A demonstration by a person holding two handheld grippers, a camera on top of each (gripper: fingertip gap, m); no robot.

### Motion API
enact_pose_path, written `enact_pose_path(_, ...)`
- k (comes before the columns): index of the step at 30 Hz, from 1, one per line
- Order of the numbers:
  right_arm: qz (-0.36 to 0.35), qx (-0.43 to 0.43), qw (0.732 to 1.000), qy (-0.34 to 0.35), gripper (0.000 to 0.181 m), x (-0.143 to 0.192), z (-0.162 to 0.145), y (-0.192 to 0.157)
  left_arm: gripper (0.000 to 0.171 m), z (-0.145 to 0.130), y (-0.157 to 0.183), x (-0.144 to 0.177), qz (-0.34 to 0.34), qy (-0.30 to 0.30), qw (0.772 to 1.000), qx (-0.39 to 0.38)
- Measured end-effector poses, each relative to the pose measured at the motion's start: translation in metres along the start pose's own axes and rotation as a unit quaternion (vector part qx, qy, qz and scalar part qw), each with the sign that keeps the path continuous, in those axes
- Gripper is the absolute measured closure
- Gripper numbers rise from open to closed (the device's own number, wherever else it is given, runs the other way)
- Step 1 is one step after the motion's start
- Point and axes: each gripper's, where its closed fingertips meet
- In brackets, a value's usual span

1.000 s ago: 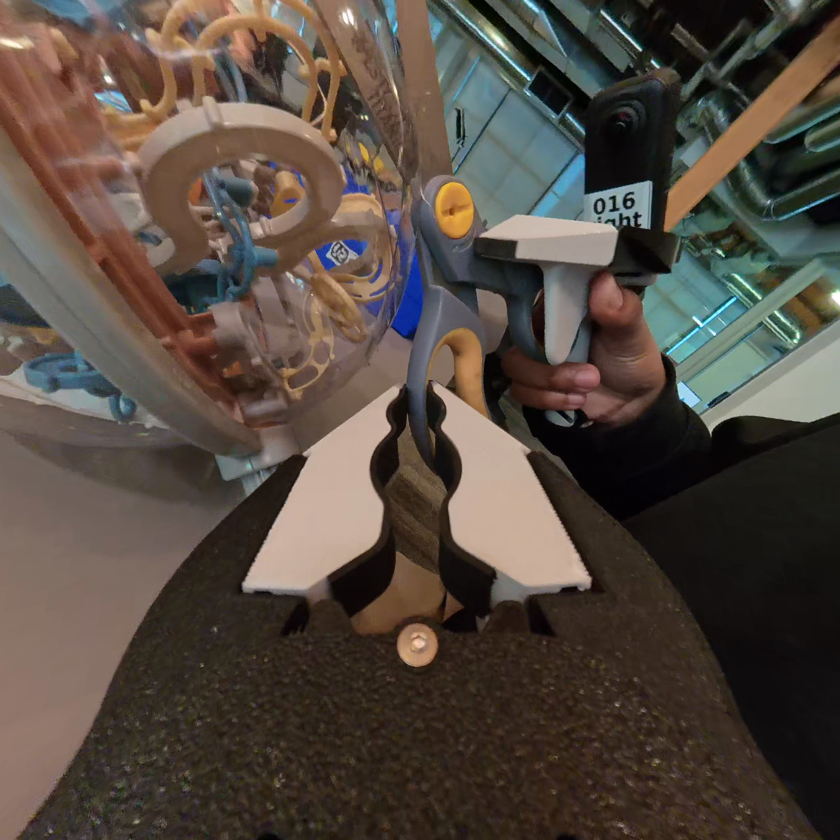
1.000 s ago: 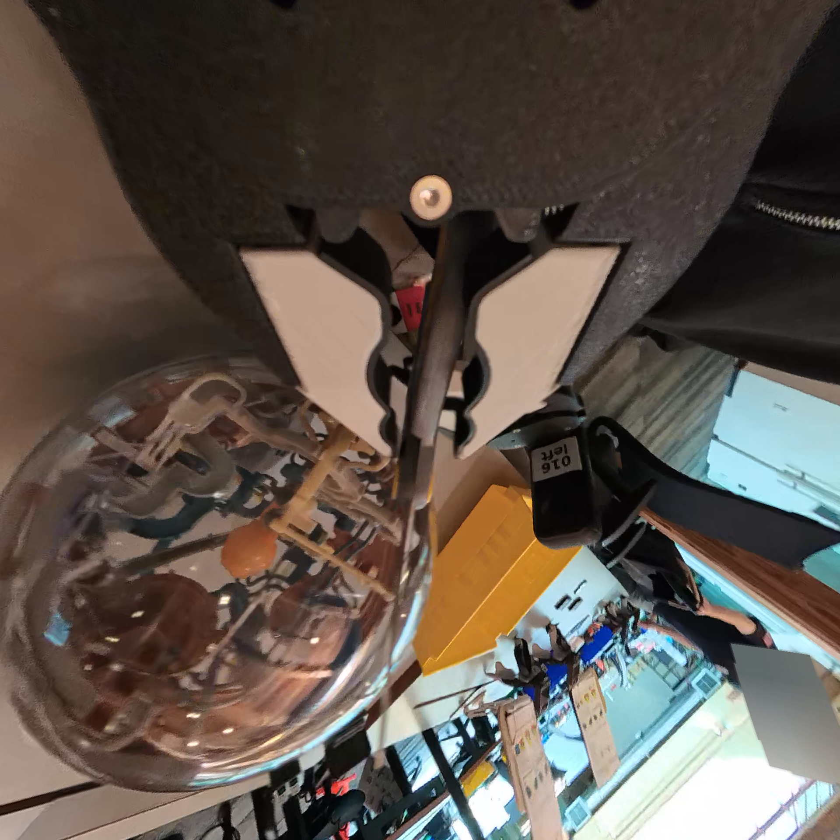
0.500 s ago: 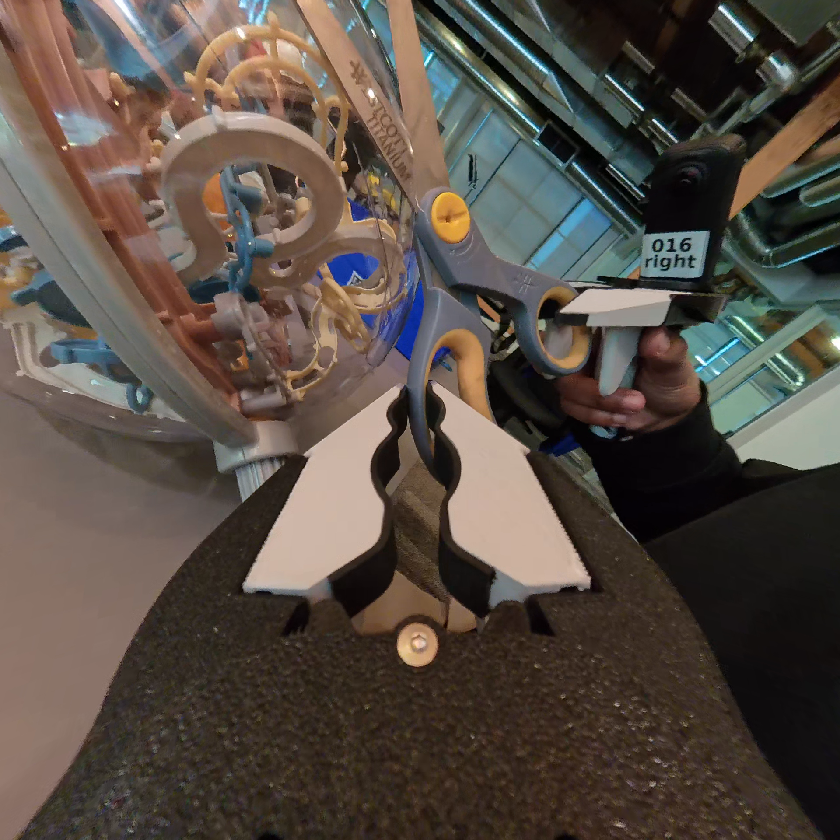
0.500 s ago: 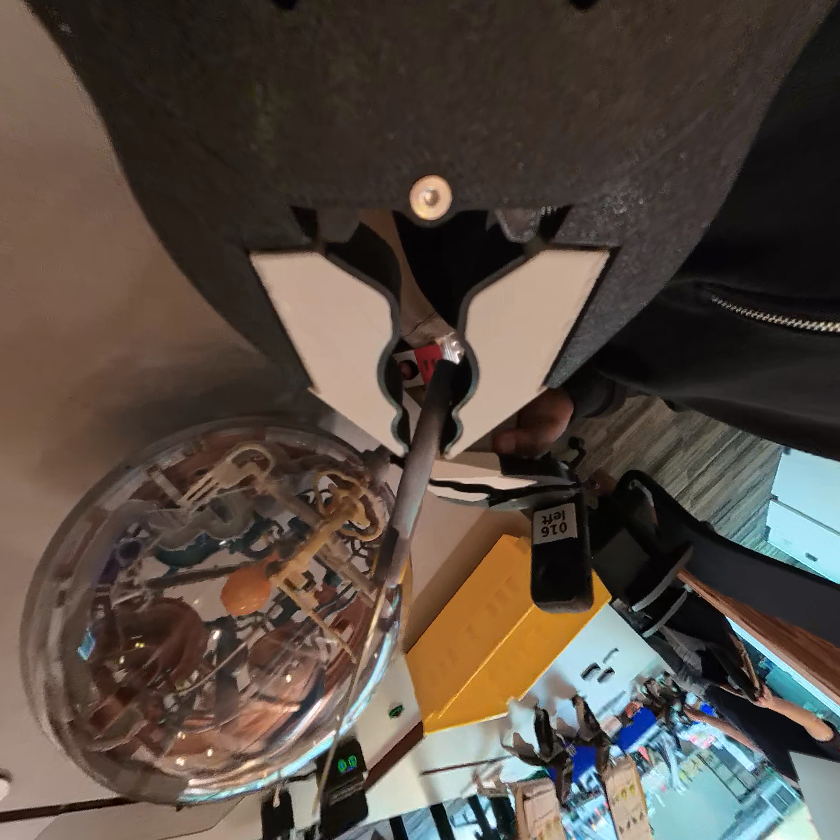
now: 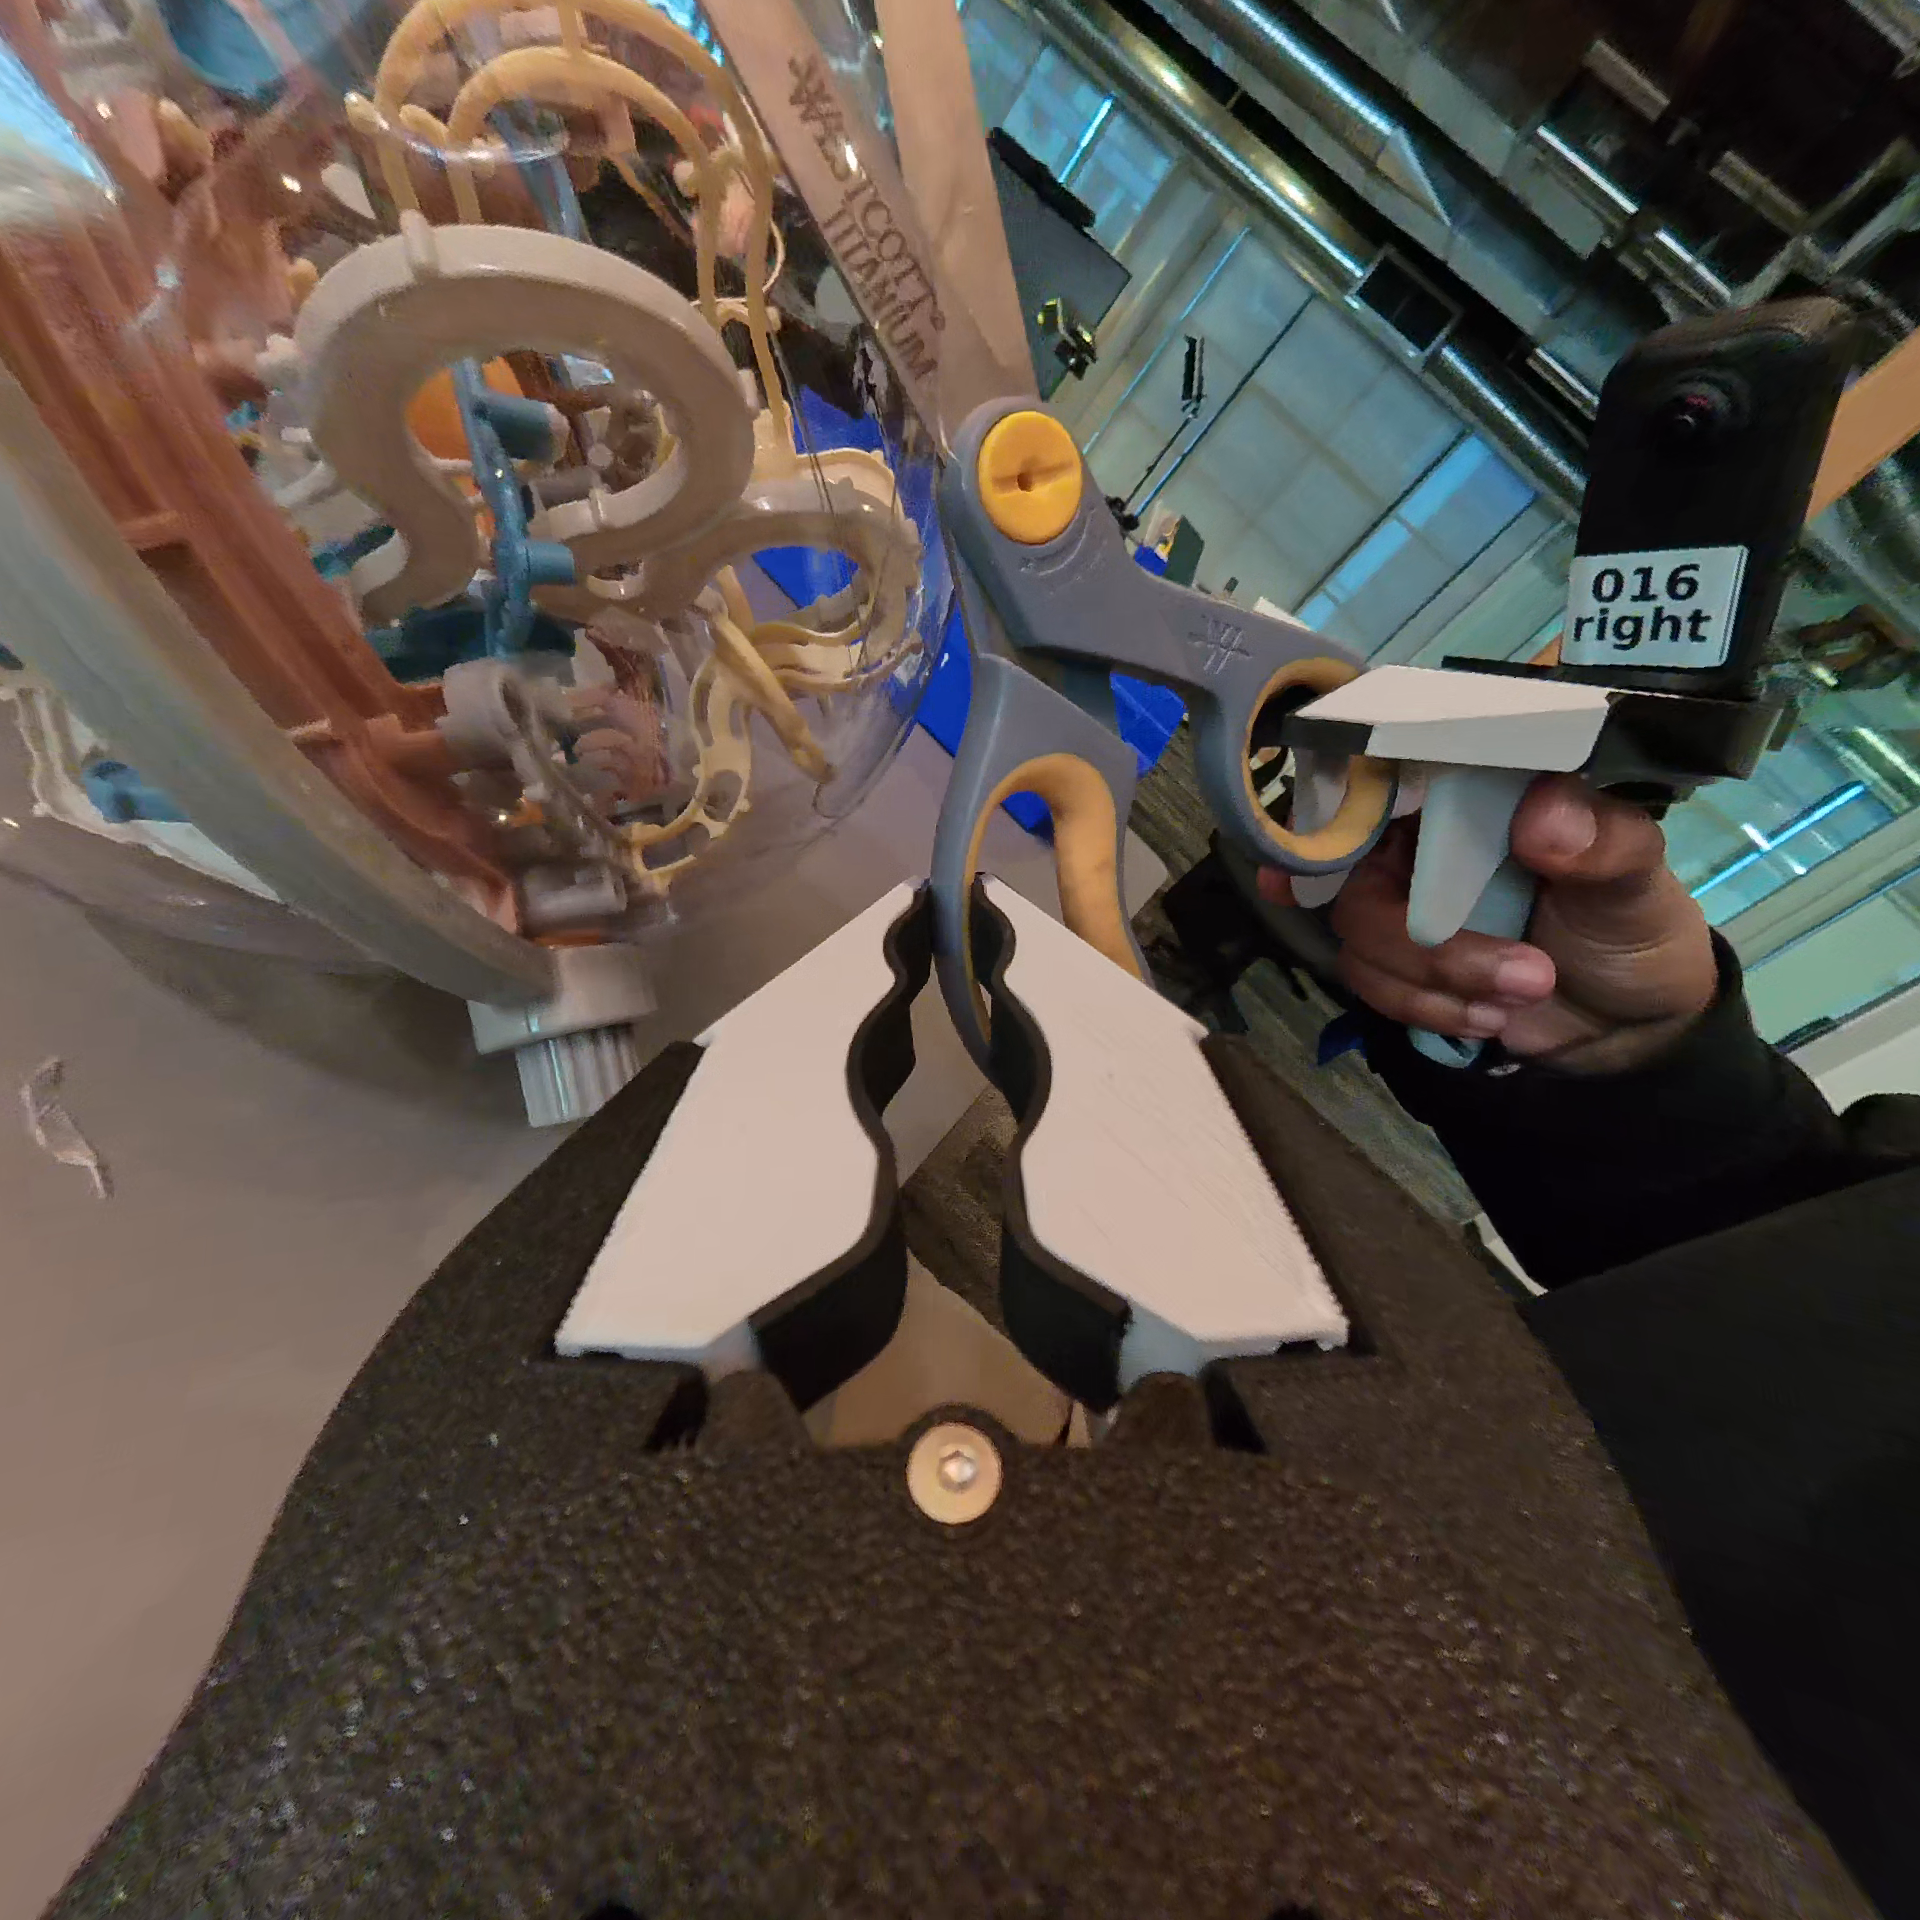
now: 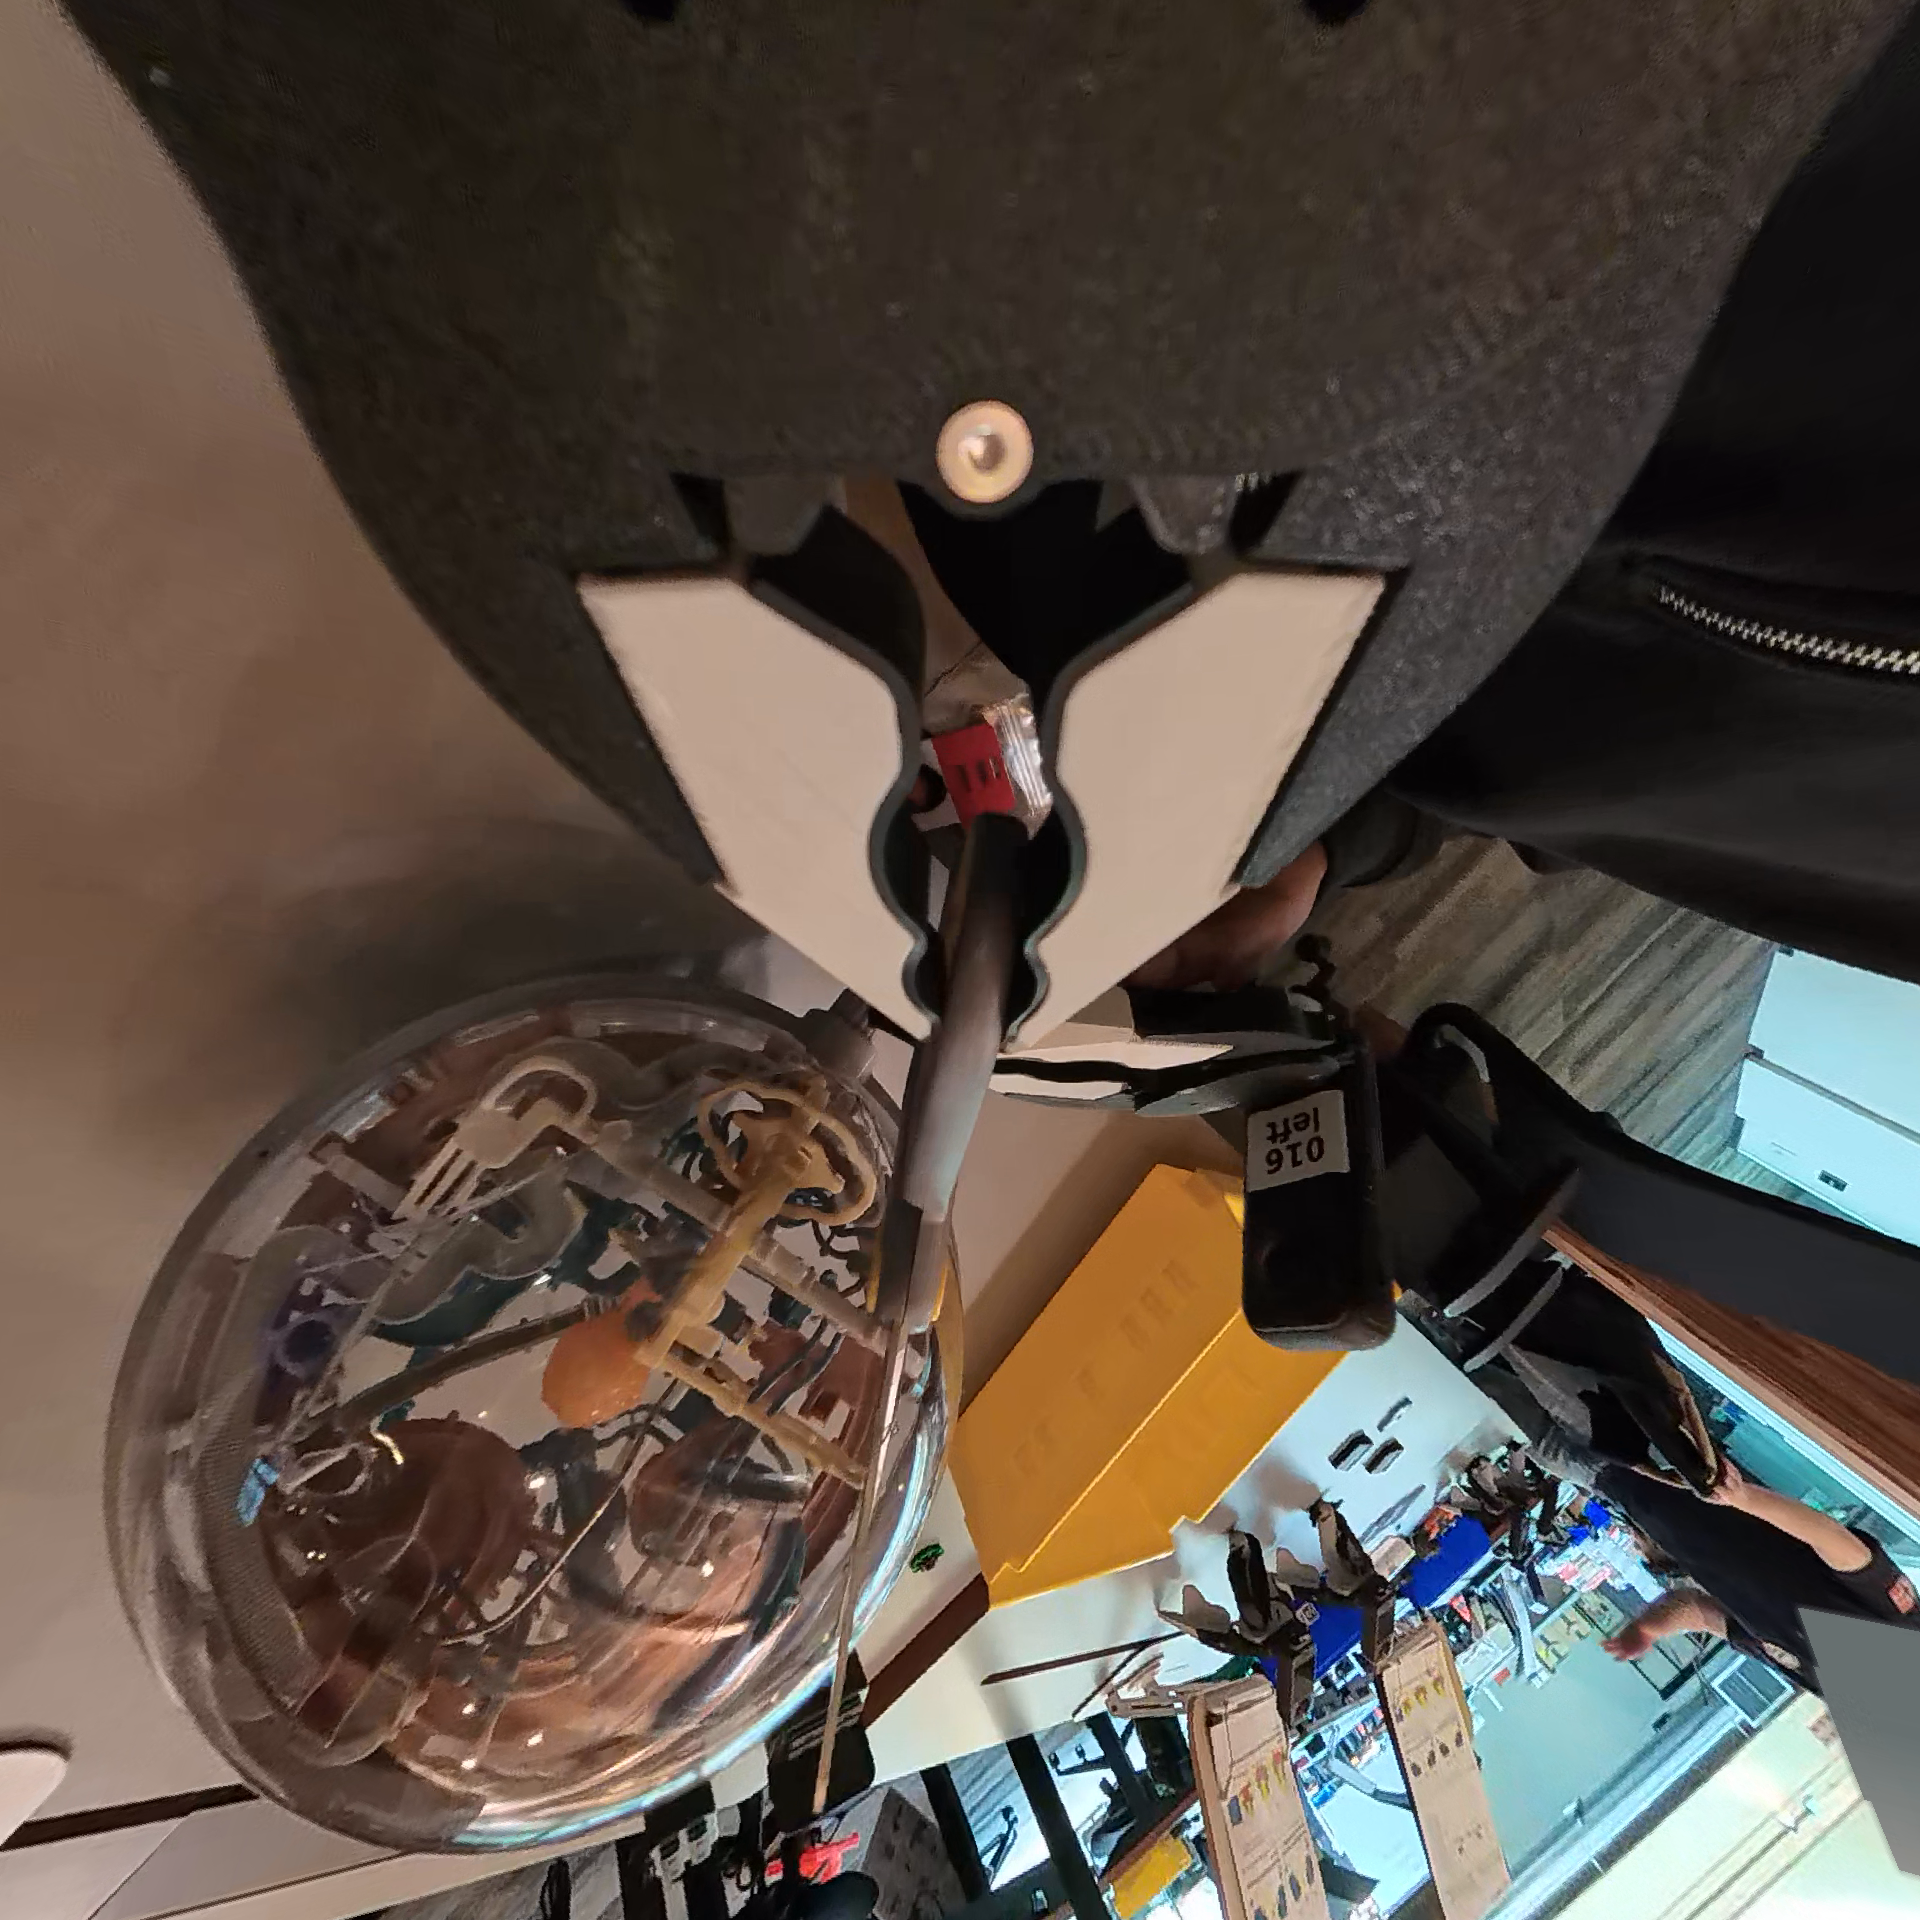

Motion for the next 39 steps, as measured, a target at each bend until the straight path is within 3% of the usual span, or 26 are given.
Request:
enact_pose_path(15, -0.009, -0.022, 1.000, 0.016, 0.175, -0.012, -0.006, 0.002, 0.170, -0.003, -0.010, 0.004, 0.047, -0.002, 0.999, -0.018)
enact_pose_path(21, -0.002, -0.025, 0.994, -0.106, 0.175, -0.031, -0.041, 0.006, 0.169, -0.006, -0.028, 0.017, 0.090, -0.023, 0.995, -0.045)
enact_pose_path(30, 0.047, -0.027, 0.990, -0.127, 0.177, -0.036, -0.046, 0.000, 0.169, -0.017, -0.029, 0.025, 0.098, -0.074, 0.990, -0.071)
enact_pose_path(34, 0.111, -0.079, 0.983, -0.121, 0.177, -0.030, -0.043, -0.003, 0.168, -0.013, -0.015, 0.030, 0.038, -0.073, 0.994, -0.074)
enact_pose_path(39, 0.141, -0.089, 0.978, -0.125, 0.177, -0.031, -0.045, -0.001, 0.166, -0.013, -0.009, 0.032, -0.062, -0.075, 0.995, 0.007)
Point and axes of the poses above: each gripper's, where its closed fingertips meet, x back along the fingers, z out of its top, y = z × x across the jaws, and after that the axes turned 11 degrees about -y, right-handed
